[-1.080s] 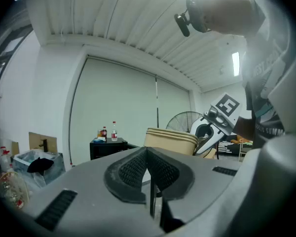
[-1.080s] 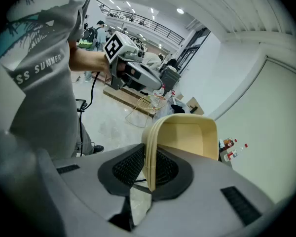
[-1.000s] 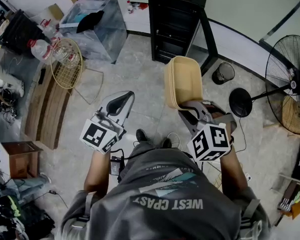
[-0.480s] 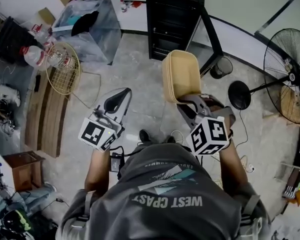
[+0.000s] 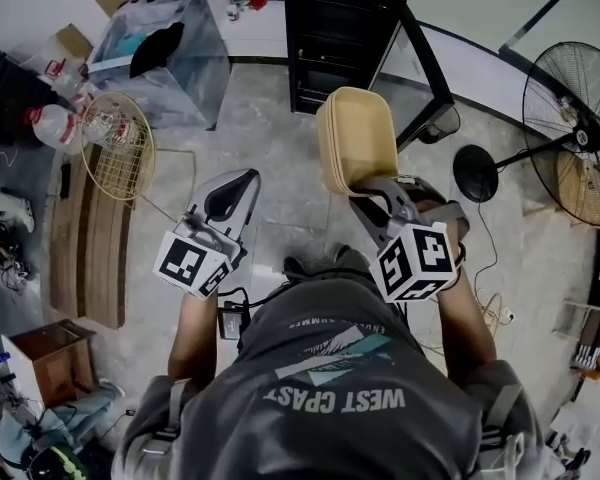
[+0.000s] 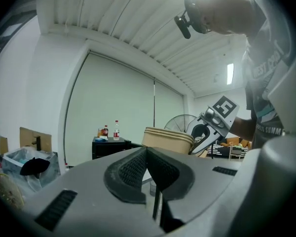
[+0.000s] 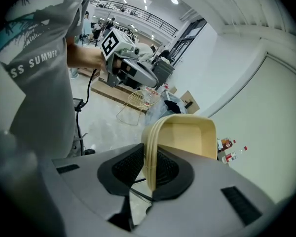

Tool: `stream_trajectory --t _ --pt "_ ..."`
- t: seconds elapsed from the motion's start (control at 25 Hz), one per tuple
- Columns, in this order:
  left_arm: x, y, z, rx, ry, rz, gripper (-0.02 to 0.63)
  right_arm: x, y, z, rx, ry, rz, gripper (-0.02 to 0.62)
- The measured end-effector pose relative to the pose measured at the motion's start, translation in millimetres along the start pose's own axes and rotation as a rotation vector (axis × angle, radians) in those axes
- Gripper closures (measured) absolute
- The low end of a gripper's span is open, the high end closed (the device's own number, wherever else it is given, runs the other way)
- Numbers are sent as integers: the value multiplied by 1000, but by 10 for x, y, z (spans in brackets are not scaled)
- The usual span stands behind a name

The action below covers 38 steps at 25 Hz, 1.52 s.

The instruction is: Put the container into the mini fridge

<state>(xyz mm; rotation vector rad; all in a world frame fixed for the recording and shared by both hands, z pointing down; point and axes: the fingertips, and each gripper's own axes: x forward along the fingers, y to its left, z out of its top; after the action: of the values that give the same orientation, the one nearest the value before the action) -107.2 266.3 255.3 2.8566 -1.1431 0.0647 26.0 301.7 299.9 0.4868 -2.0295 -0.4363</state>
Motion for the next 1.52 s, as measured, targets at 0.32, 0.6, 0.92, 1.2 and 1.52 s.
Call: stream_trajectory --t 0.32,0.6,0.92,1.2,1.52 --pt "230 185 -31 -14 20 -1 592 167 -279 -21 10 -12 9 532" --pt "492 297 -38 -14 34 33 591 336 -566 -146 -7 -41 31 531" --pt "775 492 7 -16 44 120 592 531 -984 -284 -47 -87 58 532" --pt "1059 580 28 -5 49 191 592 675 -1289 -474 -81 -133 84 532" --pt "1281 575 29 4 59 254 592 754 -1492 -670 -113 -172 108 532"
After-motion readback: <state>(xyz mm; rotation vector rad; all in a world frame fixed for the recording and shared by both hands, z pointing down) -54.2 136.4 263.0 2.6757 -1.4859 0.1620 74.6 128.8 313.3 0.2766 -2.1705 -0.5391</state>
